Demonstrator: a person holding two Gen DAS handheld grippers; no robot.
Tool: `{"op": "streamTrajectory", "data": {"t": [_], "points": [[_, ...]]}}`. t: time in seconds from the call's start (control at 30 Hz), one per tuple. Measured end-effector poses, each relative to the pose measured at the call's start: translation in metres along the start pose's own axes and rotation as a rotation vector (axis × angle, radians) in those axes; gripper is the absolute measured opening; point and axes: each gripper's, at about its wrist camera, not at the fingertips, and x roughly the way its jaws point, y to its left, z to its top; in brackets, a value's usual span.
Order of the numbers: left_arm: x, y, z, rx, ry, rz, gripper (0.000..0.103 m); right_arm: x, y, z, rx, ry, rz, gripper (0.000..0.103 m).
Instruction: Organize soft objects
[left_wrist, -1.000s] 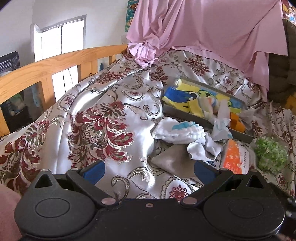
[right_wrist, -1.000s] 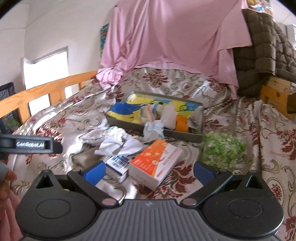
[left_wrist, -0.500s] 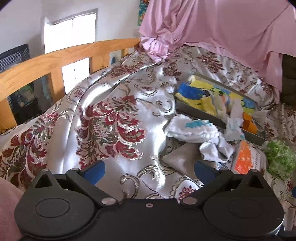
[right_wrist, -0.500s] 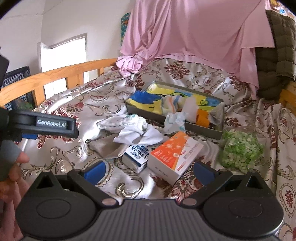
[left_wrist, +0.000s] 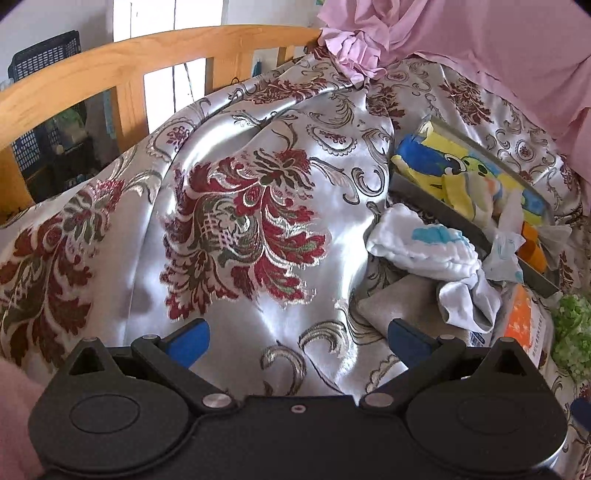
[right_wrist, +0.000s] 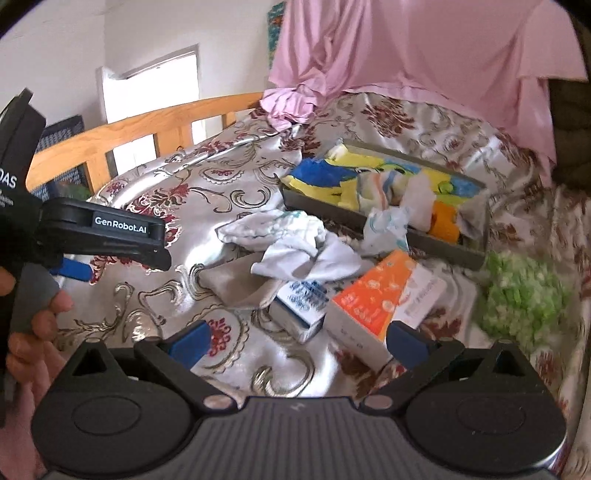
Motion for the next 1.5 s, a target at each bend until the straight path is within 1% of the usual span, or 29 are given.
{"op": "streamTrajectory", "data": {"t": [0.1,0.27,0.33,0.4,0.47,0.53,0.6,0.7,0.77,0.83,1.0,1.07,1.2,1.27,1.3,1.4,1.5], "points": [[0.005,-0.006,0.008,0.056,-0.008,0.006,0.102,0.006,0.000,0.008,-0.061,-0.012,-0.016,0.103],[0.016,-0.028,0.028,0.290,-0.049,0.015,0.102,0.021,-0.008,0.017,-0.109,-0.020,-0.039,0.103],[0.021,-0.036,0.035,0.375,-0.072,-0.025,0.102,0.028,-0.013,0.021,-0.114,-0.024,-0.050,0.103],[0.026,-0.040,0.038,0.423,-0.082,-0.063,0.102,0.033,-0.018,0.022,-0.116,-0.029,-0.067,0.103],[0.035,-0.042,0.038,0.422,-0.061,-0.090,0.102,0.039,-0.022,0.024,-0.116,-0.036,-0.104,0.103],[0.044,-0.040,0.039,0.395,-0.015,-0.098,0.102,0.045,-0.025,0.025,-0.128,-0.039,-0.140,0.103],[0.051,-0.034,0.042,0.350,0.023,-0.109,0.102,0.050,-0.028,0.026,-0.129,-0.043,-0.158,0.103],[0.057,-0.028,0.046,0.294,0.039,-0.122,0.102,0.059,-0.035,0.030,-0.116,-0.042,-0.150,0.103],[0.062,-0.030,0.046,0.301,0.055,-0.139,0.102,0.065,-0.038,0.031,-0.123,-0.032,-0.141,0.103],[0.064,-0.034,0.042,0.332,0.067,-0.165,0.102,0.071,-0.040,0.031,-0.128,-0.015,-0.137,0.103],[0.061,-0.045,0.033,0.401,0.082,-0.236,0.102,0.078,-0.049,0.037,-0.112,0.001,-0.094,0.103],[0.062,-0.049,0.030,0.419,0.101,-0.260,0.102,0.082,-0.052,0.042,-0.133,0.002,-0.072,0.103],[0.069,-0.053,0.024,0.443,0.137,-0.283,0.102,0.097,-0.053,0.054,-0.189,0.028,0.008,0.103],[0.074,-0.055,0.022,0.442,0.151,-0.293,0.102,0.107,-0.050,0.059,-0.228,0.049,0.050,0.103],[0.076,-0.055,0.021,0.437,0.160,-0.305,0.102,0.110,-0.049,0.061,-0.241,0.054,0.056,0.103],[0.083,-0.054,0.021,0.407,0.188,-0.334,0.102,0.123,-0.049,0.067,-0.241,0.083,0.093,0.103],[0.085,-0.054,0.020,0.399,0.181,-0.343,0.102,0.132,-0.048,0.069,-0.250,0.113,0.119,0.103]]}}
